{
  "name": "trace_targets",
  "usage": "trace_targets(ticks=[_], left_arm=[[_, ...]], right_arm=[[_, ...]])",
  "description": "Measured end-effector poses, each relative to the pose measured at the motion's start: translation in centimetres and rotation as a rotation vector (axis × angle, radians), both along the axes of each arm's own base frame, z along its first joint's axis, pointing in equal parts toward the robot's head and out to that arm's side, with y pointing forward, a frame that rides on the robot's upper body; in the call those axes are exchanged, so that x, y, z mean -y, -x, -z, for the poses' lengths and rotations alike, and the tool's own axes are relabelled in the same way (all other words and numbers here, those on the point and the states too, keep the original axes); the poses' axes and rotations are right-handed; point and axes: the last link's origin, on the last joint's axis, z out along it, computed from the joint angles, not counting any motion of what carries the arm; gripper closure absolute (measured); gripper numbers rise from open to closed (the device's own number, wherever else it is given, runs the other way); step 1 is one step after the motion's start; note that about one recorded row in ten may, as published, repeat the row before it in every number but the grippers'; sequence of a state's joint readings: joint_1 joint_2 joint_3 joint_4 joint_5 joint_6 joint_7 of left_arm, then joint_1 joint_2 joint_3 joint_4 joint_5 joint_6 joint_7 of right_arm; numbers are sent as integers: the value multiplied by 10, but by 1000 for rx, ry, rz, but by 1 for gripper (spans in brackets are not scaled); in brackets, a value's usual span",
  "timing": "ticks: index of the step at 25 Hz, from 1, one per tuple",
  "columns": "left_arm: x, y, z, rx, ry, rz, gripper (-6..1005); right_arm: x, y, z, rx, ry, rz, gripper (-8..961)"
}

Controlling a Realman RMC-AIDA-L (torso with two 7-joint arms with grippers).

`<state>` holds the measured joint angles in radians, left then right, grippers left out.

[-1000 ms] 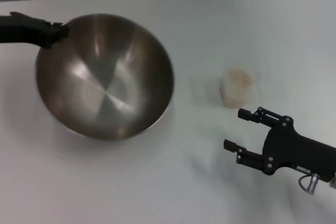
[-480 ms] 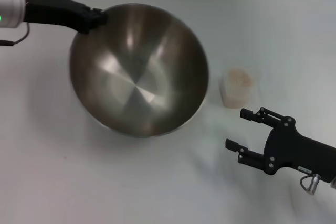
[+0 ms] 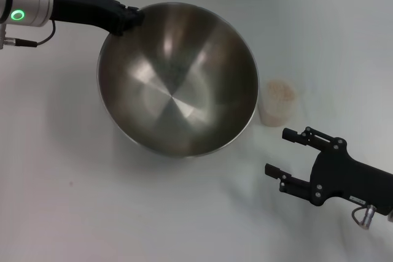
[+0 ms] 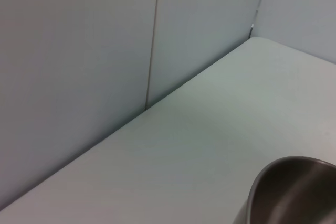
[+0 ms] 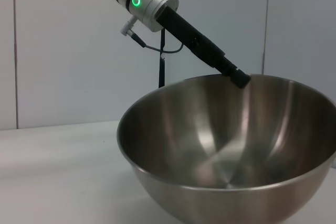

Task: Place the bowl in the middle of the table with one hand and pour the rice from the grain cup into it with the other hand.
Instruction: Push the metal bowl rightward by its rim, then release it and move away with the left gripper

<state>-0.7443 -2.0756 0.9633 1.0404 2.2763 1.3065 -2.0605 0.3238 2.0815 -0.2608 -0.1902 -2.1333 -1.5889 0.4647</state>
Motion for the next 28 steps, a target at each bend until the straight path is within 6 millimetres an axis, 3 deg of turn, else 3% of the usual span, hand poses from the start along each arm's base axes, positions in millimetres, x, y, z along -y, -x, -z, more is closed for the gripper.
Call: trace_targets(ticks=[28], left_arm=[[-4,22,22,12,0,-49,957]], right_arm=[[1,-1,-1,-2,0,-1,230]])
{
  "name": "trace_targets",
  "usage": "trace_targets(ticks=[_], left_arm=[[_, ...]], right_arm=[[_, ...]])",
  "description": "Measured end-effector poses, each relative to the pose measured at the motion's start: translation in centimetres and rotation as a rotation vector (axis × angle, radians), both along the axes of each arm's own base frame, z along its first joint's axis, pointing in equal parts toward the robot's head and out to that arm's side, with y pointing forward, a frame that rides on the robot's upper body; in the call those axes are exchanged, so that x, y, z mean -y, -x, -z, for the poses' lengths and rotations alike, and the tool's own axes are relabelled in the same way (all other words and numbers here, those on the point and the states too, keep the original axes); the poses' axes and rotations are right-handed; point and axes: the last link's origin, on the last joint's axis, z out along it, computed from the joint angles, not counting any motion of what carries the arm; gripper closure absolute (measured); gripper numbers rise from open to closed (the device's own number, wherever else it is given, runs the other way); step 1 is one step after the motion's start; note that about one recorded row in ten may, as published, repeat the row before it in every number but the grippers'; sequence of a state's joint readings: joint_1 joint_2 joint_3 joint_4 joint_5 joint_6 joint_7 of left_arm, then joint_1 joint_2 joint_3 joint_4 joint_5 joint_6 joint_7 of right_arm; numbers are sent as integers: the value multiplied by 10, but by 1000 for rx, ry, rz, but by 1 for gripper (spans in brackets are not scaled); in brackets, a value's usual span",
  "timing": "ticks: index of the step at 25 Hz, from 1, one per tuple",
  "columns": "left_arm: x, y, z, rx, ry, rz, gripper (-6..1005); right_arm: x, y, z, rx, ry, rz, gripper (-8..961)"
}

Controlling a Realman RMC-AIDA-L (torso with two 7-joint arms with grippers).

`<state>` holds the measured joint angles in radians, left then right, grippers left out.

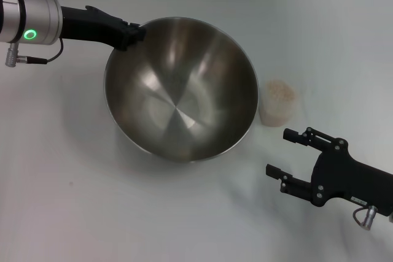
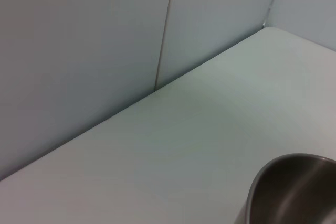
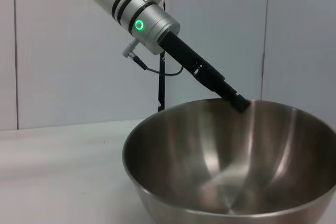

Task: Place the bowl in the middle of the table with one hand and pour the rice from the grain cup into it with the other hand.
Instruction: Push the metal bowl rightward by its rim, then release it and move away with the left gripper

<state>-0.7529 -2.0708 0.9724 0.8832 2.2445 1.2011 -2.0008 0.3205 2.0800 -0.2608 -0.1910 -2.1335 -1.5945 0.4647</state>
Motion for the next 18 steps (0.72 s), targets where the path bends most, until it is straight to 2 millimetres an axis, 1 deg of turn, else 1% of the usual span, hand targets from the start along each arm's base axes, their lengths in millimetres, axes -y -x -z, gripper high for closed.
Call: trace_targets(ticks=[10,12,18], left_arm=[[0,-1,2,-8,6,7,959],[-2,1,0,-6,-19,-7,961],[-4,4,0,5,-37,-28,917]], right_arm=[[1,0,0,-1,1,1,230],[1,0,0,-1,1,1,230],[1,0,0,-2,1,1,230]])
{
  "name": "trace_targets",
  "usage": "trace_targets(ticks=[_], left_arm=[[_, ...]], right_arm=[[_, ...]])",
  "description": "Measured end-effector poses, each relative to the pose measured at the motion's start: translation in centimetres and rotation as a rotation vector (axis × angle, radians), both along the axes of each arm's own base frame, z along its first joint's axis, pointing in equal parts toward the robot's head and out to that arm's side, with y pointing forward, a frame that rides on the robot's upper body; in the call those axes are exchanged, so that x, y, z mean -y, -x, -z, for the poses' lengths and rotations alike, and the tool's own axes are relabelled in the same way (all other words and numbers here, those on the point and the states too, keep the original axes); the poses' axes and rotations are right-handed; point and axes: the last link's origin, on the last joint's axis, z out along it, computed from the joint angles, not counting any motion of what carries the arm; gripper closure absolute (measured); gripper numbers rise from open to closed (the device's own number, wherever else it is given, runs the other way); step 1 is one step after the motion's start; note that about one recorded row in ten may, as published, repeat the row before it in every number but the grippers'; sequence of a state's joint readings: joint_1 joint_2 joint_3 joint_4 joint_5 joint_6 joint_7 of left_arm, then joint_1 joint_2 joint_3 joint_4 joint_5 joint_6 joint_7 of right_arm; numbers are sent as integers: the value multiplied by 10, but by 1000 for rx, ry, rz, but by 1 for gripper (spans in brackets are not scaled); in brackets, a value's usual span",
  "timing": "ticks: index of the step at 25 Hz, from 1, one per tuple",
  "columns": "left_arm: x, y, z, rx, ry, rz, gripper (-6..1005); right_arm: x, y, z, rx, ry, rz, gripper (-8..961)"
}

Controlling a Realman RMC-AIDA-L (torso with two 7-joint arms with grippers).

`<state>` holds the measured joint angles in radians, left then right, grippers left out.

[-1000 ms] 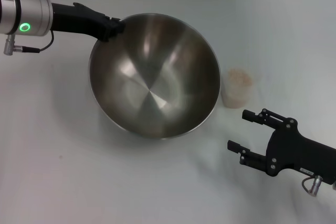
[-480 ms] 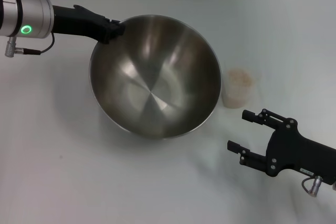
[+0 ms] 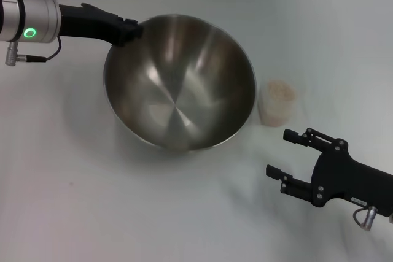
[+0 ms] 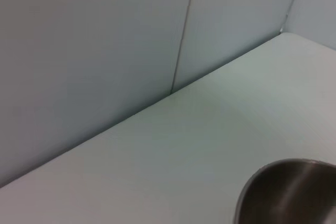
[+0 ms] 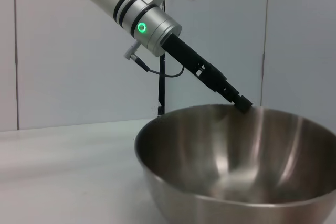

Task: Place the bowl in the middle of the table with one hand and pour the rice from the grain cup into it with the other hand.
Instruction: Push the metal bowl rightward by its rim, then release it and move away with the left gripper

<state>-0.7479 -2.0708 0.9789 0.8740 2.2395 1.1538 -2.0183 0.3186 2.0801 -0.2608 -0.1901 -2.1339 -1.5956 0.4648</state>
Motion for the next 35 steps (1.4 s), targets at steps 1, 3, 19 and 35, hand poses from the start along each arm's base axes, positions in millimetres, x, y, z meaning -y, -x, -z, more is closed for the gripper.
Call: trace_targets(ticks=[1,3,19,35], left_arm=[[0,0,0,1,0,-3,909],[0,1,0,1,-4,-8,882],[-1,1,-4,29,-20,-15,588],[43,21,-44,365,-142,152,341]], right_arm=[[0,0,0,0,0,0,230],[0,0,0,-1,0,0,230],[0,0,0,-1,0,0,231],[-2,0,0,5,-1,0,231]])
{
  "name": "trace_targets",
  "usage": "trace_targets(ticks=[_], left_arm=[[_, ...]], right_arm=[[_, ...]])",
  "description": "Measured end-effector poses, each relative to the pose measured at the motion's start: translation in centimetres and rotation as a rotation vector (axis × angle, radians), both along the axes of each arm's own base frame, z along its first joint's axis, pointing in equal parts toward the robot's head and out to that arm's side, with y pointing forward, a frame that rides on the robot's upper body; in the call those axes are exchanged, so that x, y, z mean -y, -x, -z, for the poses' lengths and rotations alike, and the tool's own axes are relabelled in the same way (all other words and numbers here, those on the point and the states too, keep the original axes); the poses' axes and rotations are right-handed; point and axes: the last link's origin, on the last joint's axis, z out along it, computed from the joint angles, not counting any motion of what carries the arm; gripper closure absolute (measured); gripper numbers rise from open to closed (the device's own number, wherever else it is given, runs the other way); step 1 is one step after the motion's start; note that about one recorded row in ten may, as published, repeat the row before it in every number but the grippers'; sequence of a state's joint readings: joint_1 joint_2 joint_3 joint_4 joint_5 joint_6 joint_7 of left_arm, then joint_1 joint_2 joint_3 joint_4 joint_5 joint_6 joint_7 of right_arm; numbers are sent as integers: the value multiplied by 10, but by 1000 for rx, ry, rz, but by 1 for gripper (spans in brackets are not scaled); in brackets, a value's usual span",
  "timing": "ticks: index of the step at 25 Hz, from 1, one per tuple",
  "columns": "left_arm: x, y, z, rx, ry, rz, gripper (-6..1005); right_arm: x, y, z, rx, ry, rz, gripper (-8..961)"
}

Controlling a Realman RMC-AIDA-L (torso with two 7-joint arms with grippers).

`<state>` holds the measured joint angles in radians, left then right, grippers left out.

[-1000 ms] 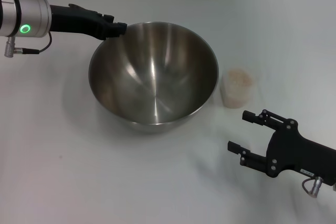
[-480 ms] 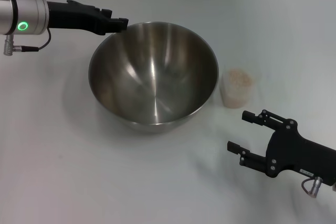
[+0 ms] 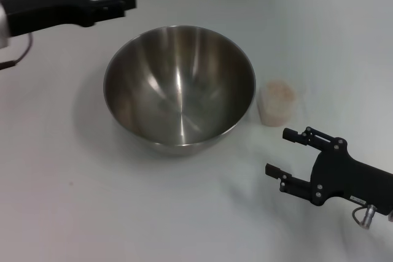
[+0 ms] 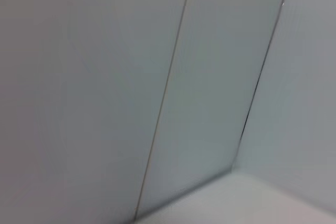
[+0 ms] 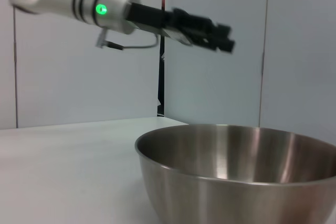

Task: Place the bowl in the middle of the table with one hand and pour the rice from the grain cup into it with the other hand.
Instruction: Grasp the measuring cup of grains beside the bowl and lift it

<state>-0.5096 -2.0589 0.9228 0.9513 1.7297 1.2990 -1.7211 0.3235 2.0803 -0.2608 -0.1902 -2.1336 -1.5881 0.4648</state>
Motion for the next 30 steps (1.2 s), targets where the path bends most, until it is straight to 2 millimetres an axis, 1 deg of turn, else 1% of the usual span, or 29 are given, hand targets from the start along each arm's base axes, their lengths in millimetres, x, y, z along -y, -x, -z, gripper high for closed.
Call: trace_targets(ticks=[1,4,5,7,8,10,11,12,13,14,17,21,24,27,28,30], left_arm=[[5,3,-4,28,-13,14,322],[30,24,-15,132,-70,51,263],[36,29,-16,149,-79,59,243],[54,45,-17,203,-113,72,204],[54,45,-17,203,-113,72,204],[91,69,-12,268,-180,134,203],[97,73,-10,272,-194,145,203],[97,73,-10,272,-194,145,202],[107,79,-7,278,-214,154,202],[121,88,0,267,-244,165,202],[142,101,17,225,-264,172,202],[154,108,26,215,-256,154,202],[159,111,31,203,-236,151,202],[166,114,42,158,-214,170,202],[170,117,51,109,-217,192,202],[170,117,51,109,-217,192,202]], right_arm=[[0,0,0,0,0,-1,231],[-2,1,0,1,0,-5,231],[-2,1,0,2,-1,-5,231],[-2,1,0,2,-1,-7,231],[-3,1,0,3,-1,-8,231],[-3,1,-1,4,-1,-8,231],[-3,1,0,4,-1,-7,231],[-3,1,0,4,-1,-7,231],[-3,1,0,3,-1,-5,231],[-3,1,0,3,-1,-5,231],[-3,1,0,3,-1,-4,231],[-1,1,1,1,-1,0,231],[-1,-1,0,-2,-9,9,231],[0,-2,-1,-4,-17,17,231],[0,-2,-2,-5,-21,19,231],[0,-2,-1,-6,-21,20,231]])
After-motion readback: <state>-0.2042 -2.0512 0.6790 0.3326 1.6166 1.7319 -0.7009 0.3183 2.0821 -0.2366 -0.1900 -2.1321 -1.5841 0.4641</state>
